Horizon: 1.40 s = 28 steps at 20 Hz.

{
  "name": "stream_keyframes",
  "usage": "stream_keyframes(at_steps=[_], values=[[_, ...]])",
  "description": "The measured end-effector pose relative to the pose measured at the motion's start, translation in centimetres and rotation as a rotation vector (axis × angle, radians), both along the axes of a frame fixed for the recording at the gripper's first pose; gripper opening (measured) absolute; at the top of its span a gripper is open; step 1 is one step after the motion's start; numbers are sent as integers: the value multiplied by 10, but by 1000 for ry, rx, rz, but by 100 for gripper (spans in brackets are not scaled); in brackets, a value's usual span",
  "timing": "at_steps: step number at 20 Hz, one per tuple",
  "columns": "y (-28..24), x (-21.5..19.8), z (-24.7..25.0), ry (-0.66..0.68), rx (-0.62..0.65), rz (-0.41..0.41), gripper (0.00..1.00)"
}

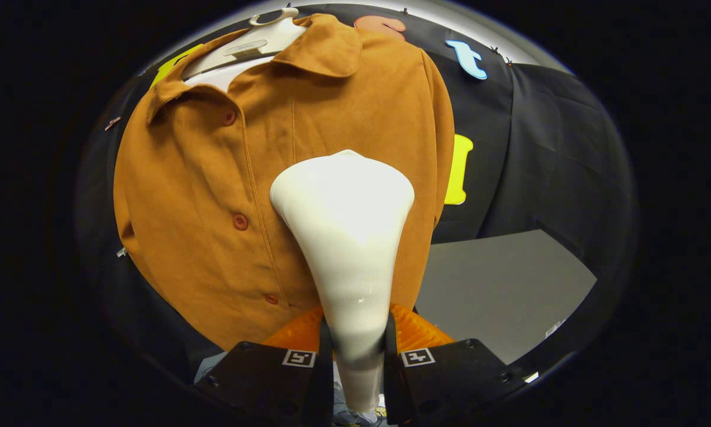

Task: Iron the clothes twice with a garment steamer, once on the left side and once on the right side.

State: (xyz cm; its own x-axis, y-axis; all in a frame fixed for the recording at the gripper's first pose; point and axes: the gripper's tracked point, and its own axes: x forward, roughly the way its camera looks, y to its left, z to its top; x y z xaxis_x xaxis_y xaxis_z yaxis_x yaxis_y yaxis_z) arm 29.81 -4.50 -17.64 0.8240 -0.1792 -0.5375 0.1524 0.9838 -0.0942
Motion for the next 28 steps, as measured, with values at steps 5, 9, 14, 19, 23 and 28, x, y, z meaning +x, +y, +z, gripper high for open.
stream_keyframes(at_steps=[5,9,14,19,23,28], values=[[-6,-8,-28,70,18,-9,37],[-12,-15,-54,134,28,-10,37],[-16,-25,-71,198,37,-9,37],[-26,-39,-55,172,48,-41,37],[-18,-43,-10,65,37,-40,37],[51,-62,59,-94,27,53,37]])
